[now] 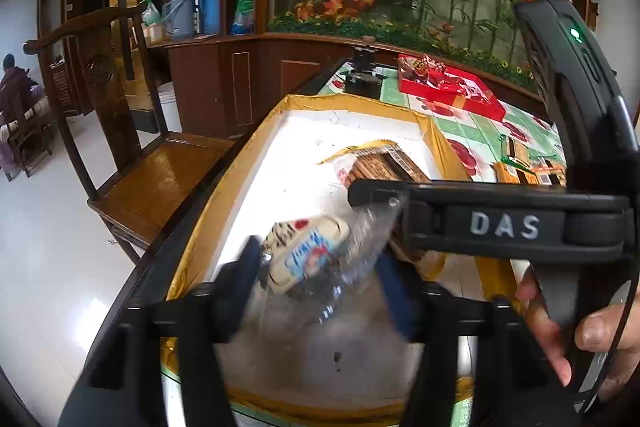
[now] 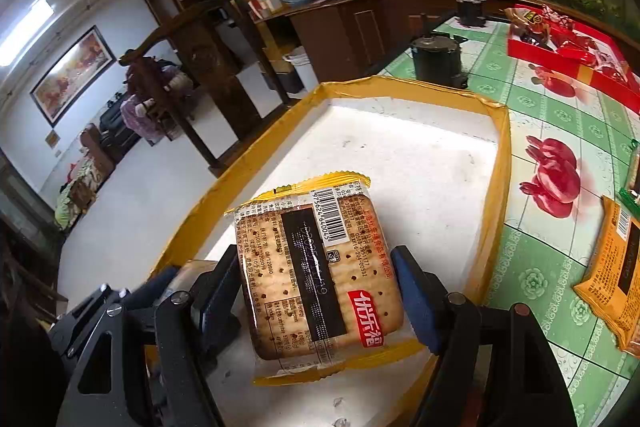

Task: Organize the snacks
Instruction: 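Carry both held snacks into the empty yellow tray and open both tools, then grasp the orange snack pack with left tool while right grasps a cracker pack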

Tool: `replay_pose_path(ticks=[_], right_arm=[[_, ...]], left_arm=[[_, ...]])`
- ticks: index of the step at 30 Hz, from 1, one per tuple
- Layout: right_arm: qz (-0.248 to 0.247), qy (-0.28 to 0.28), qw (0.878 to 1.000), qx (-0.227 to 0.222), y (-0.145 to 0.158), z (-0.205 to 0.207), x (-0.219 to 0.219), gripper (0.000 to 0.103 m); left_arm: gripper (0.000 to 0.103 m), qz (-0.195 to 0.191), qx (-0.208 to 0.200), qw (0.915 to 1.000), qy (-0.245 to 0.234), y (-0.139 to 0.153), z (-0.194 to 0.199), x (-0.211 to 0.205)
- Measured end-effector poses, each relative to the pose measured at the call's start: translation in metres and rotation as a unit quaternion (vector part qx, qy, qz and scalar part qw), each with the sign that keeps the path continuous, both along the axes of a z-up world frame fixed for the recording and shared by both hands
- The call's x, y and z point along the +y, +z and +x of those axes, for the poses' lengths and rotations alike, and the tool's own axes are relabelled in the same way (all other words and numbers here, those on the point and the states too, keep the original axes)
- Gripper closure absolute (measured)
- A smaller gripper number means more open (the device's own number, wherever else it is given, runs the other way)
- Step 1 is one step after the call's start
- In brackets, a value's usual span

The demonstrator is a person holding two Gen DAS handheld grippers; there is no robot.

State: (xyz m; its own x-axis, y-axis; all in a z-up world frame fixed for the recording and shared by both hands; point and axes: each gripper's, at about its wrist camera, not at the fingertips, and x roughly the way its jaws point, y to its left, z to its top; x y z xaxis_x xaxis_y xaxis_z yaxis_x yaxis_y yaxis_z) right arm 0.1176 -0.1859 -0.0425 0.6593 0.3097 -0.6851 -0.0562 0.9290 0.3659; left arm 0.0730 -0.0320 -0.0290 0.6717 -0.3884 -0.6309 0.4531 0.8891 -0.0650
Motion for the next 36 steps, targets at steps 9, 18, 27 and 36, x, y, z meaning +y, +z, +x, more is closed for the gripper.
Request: replay_pose_path(ticks=[9, 18, 27, 36], right_arm=[[0.045, -0.018, 0.998, -0.047, 0.023, -0.020, -0.025, 0.024], [0.074, -0.097, 0.991, -0.049, 0.030, -0.064, -0.110, 0.024], [0.082, -0.234, 0.968, -0.042, 0.030, -0.143, -0.247, 0.024], [0.135, -0.285, 0.948, -0.042, 0.023, -0.165, -0.286, 0.024]], left_arm=[[0.021, -0.004, -0.030, 0.9995, -0.011, 0.021, -0.017, -0.008], [0.021, -0.008, -0.042, 0.9959, -0.079, 0.045, -0.057, -0.053], [0.020, 0.019, -0.005, 0.9817, -0.189, 0.048, -0.077, -0.165], [0.016, 0.078, 0.089, 0.9812, -0.152, 0.008, 0.010, -0.267]])
